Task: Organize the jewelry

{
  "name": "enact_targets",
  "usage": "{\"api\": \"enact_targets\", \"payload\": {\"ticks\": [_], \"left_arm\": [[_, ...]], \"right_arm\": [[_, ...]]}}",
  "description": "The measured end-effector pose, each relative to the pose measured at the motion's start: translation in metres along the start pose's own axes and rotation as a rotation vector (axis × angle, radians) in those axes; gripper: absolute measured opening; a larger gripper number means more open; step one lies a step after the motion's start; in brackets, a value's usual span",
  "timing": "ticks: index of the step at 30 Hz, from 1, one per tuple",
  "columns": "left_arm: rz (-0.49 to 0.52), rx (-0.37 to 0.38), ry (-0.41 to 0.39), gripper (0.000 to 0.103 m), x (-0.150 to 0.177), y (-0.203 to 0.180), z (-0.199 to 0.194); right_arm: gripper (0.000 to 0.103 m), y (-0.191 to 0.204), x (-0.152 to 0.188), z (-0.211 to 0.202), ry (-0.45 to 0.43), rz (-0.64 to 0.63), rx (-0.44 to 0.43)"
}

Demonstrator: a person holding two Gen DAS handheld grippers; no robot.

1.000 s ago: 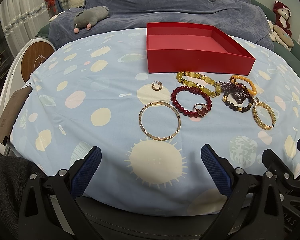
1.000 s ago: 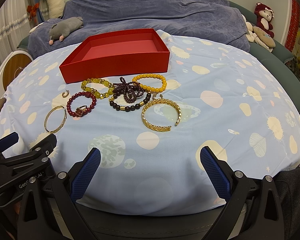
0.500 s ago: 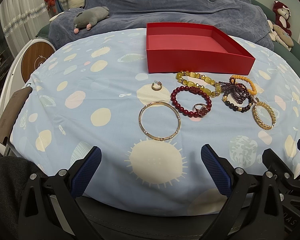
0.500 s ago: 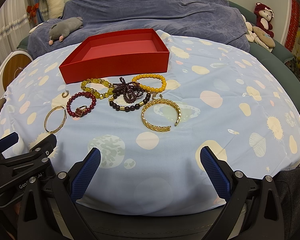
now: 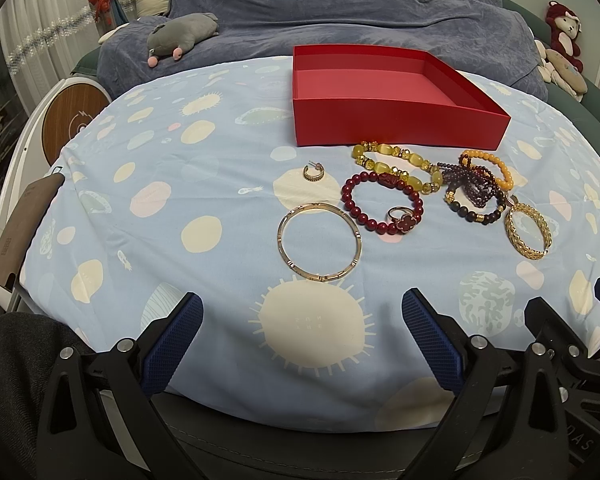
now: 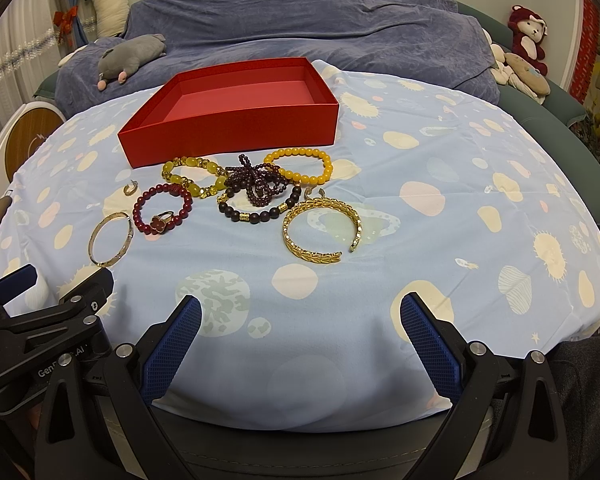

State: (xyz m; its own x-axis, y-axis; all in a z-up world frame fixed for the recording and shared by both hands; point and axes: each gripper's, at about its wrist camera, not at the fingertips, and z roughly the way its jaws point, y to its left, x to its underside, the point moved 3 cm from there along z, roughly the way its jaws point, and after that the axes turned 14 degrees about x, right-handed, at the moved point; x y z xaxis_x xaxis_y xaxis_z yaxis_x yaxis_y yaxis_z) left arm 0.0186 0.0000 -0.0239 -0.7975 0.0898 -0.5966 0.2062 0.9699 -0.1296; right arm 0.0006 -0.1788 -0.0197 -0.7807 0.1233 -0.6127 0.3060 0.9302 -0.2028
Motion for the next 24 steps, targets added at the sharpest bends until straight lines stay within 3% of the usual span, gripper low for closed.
{"api": "enact_targets", "payload": {"ticks": [15,24], "left_arm": [[-0.074,0.029,-0.001,0.096,-0.007,0.023,-0.001],[-0.064,0.048,0.038,0.095,-0.02,0.023,0.017]], "right_arm": [[0.096,-0.015,-0.003,0.007,0.035,0.064,0.011],[0.096,-0.022,-0.011,0.018,0.061,0.111,-0.002]]}}
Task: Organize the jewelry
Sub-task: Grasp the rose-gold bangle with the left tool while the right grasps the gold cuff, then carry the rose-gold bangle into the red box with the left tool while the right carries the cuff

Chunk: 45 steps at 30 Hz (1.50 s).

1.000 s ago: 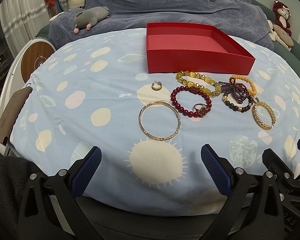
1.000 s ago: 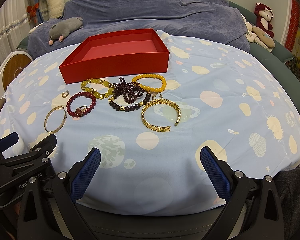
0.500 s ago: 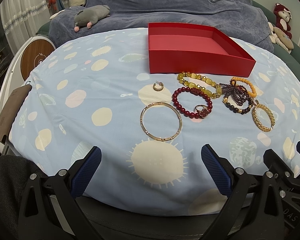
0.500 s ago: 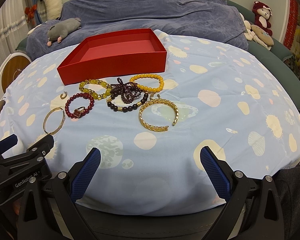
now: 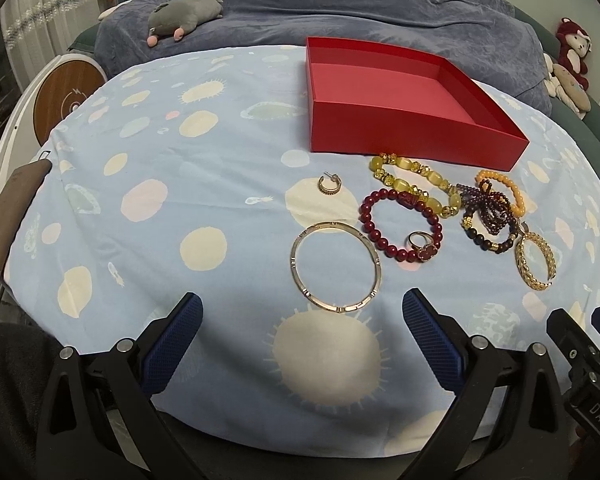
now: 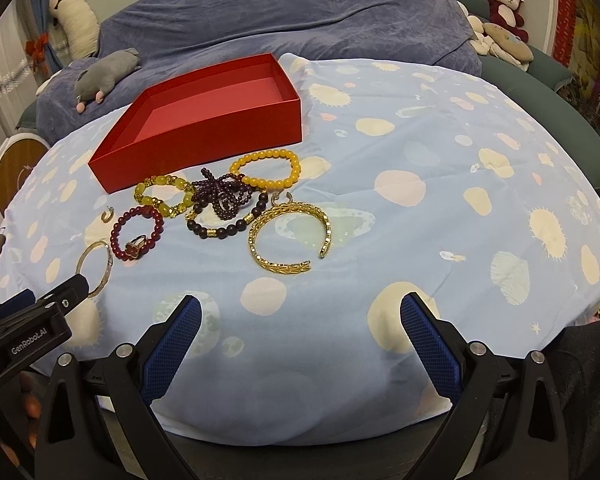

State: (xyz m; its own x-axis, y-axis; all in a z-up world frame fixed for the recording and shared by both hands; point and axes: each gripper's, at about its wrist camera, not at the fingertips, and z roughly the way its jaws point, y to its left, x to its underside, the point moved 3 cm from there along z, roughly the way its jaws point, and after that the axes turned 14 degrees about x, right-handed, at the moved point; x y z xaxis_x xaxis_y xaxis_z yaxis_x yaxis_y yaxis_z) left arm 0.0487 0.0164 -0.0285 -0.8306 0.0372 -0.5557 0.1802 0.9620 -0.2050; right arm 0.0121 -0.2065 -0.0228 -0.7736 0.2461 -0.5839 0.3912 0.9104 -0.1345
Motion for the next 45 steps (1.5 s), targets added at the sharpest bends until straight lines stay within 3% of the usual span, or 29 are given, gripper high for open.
{"api": "enact_targets", "payload": {"ticks": [5,9,13,17,22,31,34,37,43,45], "left_arm": [[0.021,-0.006,0.042,0.094,-0.006,-0.002,0.017],[0.024,0.007,0.091,0.085,-0.01,-0.004,0.031],[0.045,0.004,0.095,0.083,-0.013,-0.008,0.033],[0.081,0.03,0.081,0.065,-0.013,-0.016,0.03],[0.093,0.046,0.073,0.053,-0.014,-0.018,0.029],[0.063,0.074,0.066,0.053,-0.015,-0.015,0.027],[0.052,0.076,0.065,0.053,-0.015,-0.013,0.026],[0.046,0.075,0.064,0.053,-0.014,-0.012,0.026],[0.035,0.079,0.067,0.053,-0.011,-0.011,0.023],[0.031,0.08,0.068,0.053,-0.011,-0.01,0.022]], "right_arm": [[0.096,0.005,-0.004,0.0,-0.027,-0.036,0.002],[0.096,0.01,-0.008,0.002,-0.031,-0.061,-0.002],[0.096,0.01,-0.013,0.009,-0.008,-0.072,-0.003],[0.096,0.009,-0.019,0.018,0.014,-0.07,0.001],[0.096,0.011,-0.027,0.031,0.039,-0.069,0.003],[0.094,0.023,-0.041,0.047,0.051,-0.096,0.002],[0.087,0.026,-0.039,0.053,0.075,-0.109,-0.003],[0.074,0.026,-0.038,0.055,0.095,-0.111,-0.014],[0.057,0.023,-0.037,0.054,0.086,-0.113,-0.012],[0.056,0.021,-0.037,0.054,0.087,-0.115,-0.02]]}}
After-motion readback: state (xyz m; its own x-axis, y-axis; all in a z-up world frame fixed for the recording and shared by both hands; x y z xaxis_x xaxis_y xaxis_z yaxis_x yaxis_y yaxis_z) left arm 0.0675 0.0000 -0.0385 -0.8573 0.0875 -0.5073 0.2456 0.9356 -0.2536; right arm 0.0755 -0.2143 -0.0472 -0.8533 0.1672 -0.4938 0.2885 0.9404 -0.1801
